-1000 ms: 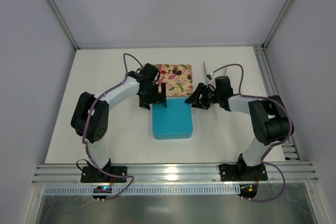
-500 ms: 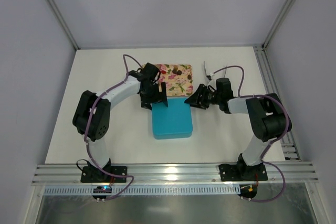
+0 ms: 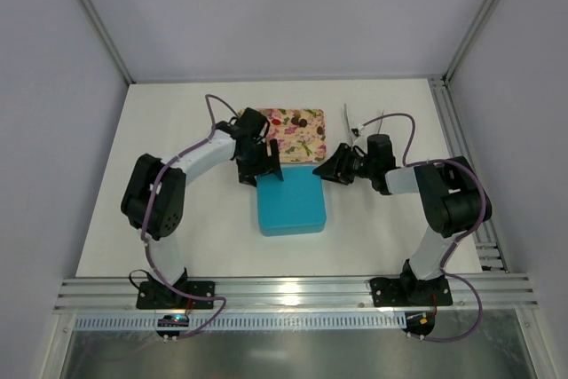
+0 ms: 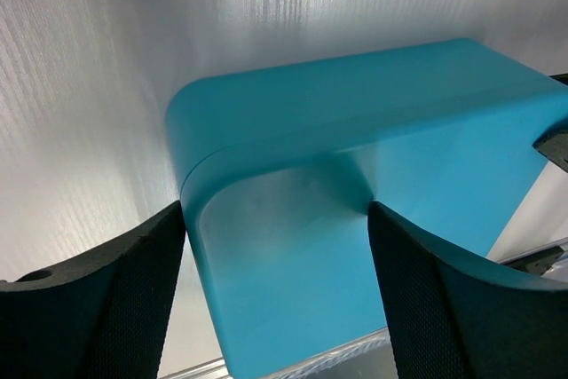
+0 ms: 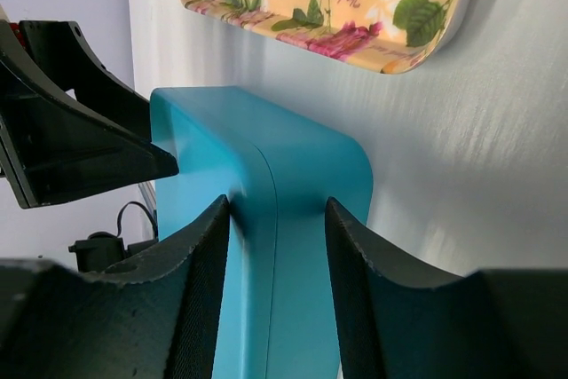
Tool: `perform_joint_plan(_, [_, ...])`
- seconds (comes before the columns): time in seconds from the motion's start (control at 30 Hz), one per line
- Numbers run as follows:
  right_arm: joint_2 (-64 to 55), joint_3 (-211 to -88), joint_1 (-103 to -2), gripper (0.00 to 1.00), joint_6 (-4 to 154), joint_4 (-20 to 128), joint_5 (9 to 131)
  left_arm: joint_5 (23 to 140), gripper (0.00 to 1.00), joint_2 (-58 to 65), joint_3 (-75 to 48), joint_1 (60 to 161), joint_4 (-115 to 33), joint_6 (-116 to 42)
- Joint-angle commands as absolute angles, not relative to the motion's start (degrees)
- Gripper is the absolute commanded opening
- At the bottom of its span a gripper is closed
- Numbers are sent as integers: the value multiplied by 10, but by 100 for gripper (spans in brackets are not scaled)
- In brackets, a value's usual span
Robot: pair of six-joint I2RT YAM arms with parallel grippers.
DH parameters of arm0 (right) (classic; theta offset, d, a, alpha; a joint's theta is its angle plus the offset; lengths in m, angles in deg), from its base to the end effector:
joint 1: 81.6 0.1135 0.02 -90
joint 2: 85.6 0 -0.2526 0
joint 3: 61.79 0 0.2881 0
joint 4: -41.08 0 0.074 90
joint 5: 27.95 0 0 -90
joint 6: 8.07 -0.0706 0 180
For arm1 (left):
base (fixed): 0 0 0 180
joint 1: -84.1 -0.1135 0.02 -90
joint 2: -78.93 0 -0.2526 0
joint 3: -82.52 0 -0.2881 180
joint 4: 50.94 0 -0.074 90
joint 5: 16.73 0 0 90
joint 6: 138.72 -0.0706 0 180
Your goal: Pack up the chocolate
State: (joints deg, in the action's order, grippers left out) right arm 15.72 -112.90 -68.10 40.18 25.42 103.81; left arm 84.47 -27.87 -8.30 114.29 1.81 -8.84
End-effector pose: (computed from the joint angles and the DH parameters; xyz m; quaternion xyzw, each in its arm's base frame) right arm 0.3374 0.1294 0.0680 0.0410 0.8425 0.4811 0.2388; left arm 0.3524 -0.2209 0.1332 -0.0663 0.9786 -0.1761 0.0837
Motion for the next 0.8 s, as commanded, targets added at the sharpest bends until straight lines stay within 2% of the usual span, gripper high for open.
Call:
perform_joint_plan(0.0, [194,-1109,-669,47,446,338,976,790,71,-338,-147,1163,14,-85])
perform_joint_plan(0.37, [171,-1163,-669,49,486,457,927,806,58,-289,-235,1163,-56,-70])
perform_joint_plan(0.53, [173,-1218,-670,53,520,543,920,812,62,-266,-261,1163,-93,-56])
perform_joint_plan(0.77, [183,-1269,-669,58,543,607,921,811,75,-229,-284,1158,-116,-49])
